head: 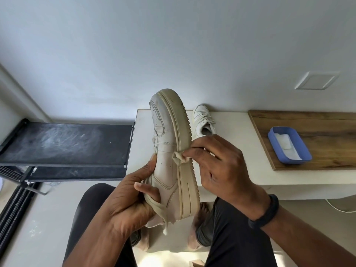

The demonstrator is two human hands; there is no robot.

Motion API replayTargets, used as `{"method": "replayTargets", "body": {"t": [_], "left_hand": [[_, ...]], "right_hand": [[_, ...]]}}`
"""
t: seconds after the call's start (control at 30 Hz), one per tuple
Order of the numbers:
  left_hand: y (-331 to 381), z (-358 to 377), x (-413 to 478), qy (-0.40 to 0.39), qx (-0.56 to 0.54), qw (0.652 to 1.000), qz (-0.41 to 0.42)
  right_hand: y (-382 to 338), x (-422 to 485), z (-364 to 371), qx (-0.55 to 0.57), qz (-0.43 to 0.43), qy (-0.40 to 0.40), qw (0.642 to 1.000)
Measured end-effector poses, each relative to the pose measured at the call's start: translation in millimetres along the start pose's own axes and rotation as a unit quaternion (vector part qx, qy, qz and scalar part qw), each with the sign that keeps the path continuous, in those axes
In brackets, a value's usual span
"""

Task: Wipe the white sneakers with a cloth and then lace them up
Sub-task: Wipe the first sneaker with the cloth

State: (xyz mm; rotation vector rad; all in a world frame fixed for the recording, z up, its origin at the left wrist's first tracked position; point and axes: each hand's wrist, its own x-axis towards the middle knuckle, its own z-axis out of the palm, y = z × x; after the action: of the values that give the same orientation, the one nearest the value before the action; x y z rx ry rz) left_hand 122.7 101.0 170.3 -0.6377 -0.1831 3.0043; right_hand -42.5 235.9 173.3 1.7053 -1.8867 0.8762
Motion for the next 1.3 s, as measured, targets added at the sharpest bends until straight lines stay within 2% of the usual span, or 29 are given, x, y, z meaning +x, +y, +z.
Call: {"method": "replayTargets", "body": {"t": [0.2, 0.4, 0.67, 1.1, 1.17, 1.3], "left_hand": [[9, 0, 0, -0.016, -0.002, 1.0, -0.003], [13, -5, 1, 0.002, -0.02, 1.0, 0.018], [1, -4, 3, -0.055, -0.05, 0.996, -0.045], [13, -8, -2, 0.018, -0.039, 0.997, 0.066], [16, -6, -4, 0.039, -0.04, 0.995, 0.087], [18, -3, -7, 0.003, -0.082, 0.994, 0.067]], "right_hand": [[-13, -13, 2, 0.069, 0.006, -0.03, 0.997], [-17, -32, 2, 0.076, -0.027, -0.128, 0.989], [-12, -6, 1, 0.047, 0.014, -0.044, 0.998], [-31, -48, 0, 0.082, -0.01, -0.18, 0.98], [-33, -50, 0, 0.079, -0.009, -0.183, 0.98], [-35, -43, 1, 0.07, -0.004, -0.158, 0.985]]}}
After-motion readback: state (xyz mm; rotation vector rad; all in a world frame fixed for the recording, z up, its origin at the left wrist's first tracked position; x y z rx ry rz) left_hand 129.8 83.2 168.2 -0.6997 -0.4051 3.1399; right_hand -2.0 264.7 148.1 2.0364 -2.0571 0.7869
